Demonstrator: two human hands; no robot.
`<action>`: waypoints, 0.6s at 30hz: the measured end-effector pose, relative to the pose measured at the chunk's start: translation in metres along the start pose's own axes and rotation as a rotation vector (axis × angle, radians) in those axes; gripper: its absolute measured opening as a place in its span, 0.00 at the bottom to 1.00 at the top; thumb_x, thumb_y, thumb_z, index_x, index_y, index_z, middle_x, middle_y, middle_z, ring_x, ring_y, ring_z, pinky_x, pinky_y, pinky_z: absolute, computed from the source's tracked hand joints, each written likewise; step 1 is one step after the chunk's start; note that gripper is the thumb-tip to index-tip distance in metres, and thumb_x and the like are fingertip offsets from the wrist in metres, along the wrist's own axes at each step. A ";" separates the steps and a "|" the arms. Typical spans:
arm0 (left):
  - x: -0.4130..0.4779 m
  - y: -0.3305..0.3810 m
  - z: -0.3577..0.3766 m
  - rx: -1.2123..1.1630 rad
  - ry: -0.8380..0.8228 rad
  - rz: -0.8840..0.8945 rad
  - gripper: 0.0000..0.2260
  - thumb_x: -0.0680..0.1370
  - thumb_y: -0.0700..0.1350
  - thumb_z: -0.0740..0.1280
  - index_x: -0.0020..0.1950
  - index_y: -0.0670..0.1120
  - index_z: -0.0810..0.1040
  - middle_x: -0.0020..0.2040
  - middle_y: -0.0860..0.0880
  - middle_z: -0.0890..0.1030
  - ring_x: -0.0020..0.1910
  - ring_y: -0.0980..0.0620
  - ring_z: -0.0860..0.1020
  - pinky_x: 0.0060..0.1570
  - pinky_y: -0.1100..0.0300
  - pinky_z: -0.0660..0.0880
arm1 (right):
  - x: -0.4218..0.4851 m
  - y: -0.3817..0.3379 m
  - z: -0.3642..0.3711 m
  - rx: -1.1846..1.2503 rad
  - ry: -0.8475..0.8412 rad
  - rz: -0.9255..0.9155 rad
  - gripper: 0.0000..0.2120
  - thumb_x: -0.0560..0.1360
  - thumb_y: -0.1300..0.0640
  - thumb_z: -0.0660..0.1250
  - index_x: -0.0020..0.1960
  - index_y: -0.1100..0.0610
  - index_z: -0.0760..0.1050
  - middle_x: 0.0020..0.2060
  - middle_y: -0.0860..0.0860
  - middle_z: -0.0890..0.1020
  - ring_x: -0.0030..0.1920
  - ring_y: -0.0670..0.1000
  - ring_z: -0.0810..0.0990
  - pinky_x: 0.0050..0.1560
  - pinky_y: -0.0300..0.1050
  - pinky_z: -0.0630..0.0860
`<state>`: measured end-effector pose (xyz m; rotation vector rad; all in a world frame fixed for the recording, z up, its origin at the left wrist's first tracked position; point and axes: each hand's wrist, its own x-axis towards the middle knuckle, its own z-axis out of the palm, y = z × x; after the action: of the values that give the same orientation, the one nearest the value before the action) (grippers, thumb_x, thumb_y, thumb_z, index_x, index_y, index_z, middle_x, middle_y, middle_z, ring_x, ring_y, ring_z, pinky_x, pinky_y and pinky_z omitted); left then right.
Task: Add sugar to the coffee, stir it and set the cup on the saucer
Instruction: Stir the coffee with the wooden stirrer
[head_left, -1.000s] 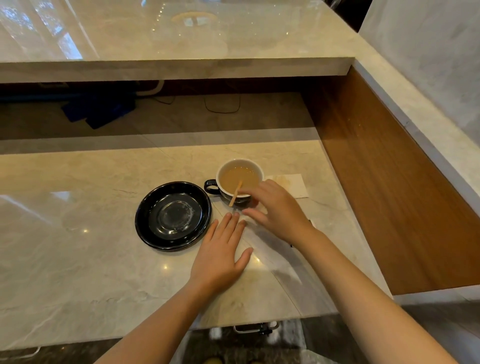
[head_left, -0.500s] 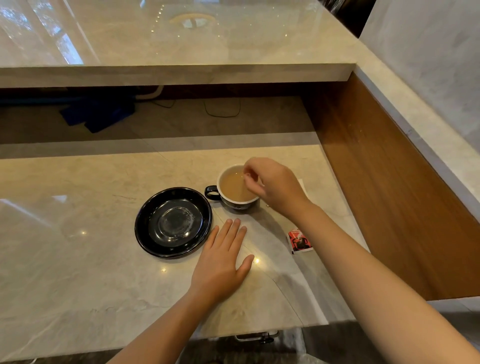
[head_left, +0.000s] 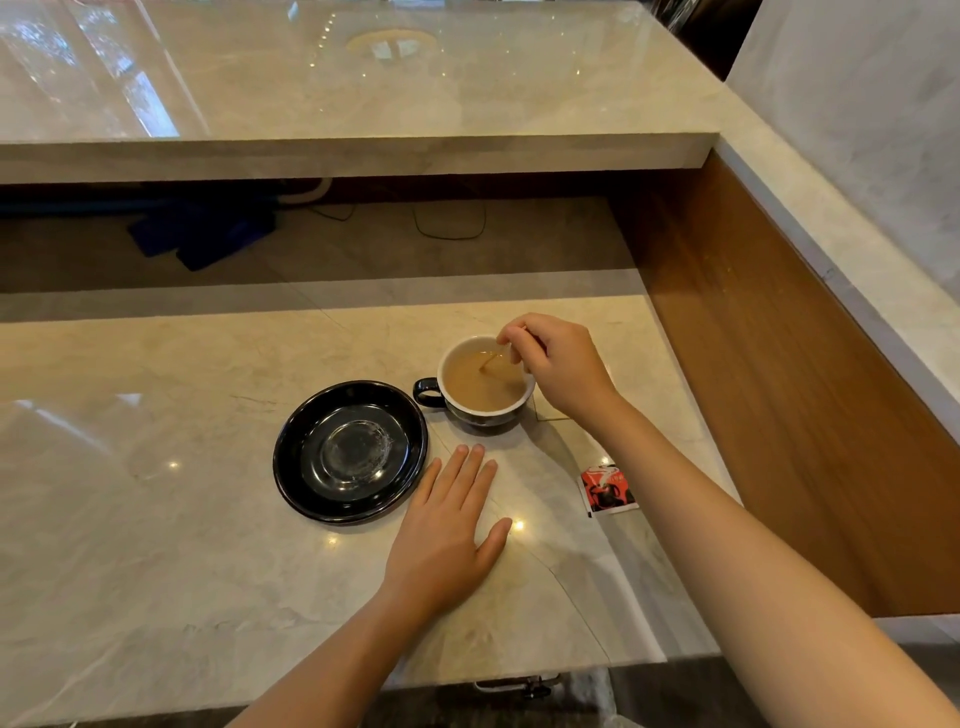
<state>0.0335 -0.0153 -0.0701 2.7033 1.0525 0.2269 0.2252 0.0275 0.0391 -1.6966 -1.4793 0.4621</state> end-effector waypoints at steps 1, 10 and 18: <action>0.000 0.000 0.000 0.001 -0.003 0.001 0.28 0.79 0.61 0.49 0.75 0.49 0.53 0.76 0.50 0.51 0.75 0.53 0.45 0.72 0.56 0.36 | -0.003 0.000 0.001 0.013 -0.002 -0.006 0.11 0.78 0.62 0.59 0.46 0.63 0.79 0.36 0.53 0.79 0.34 0.45 0.73 0.37 0.35 0.70; 0.000 0.000 0.000 0.012 -0.013 -0.011 0.28 0.79 0.61 0.48 0.75 0.49 0.52 0.76 0.50 0.51 0.75 0.54 0.44 0.71 0.50 0.37 | -0.032 0.011 -0.005 0.149 0.004 0.038 0.11 0.78 0.61 0.60 0.44 0.60 0.80 0.30 0.50 0.79 0.27 0.43 0.73 0.32 0.32 0.71; 0.000 0.000 -0.002 -0.002 -0.023 -0.006 0.29 0.78 0.62 0.47 0.76 0.50 0.50 0.76 0.51 0.47 0.75 0.54 0.41 0.71 0.53 0.34 | -0.019 0.020 -0.009 0.071 0.213 0.121 0.11 0.78 0.61 0.58 0.44 0.60 0.79 0.29 0.50 0.79 0.27 0.44 0.76 0.29 0.35 0.76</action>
<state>0.0329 -0.0152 -0.0685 2.6943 1.0538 0.1952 0.2401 0.0073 0.0247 -1.7277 -1.1994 0.3809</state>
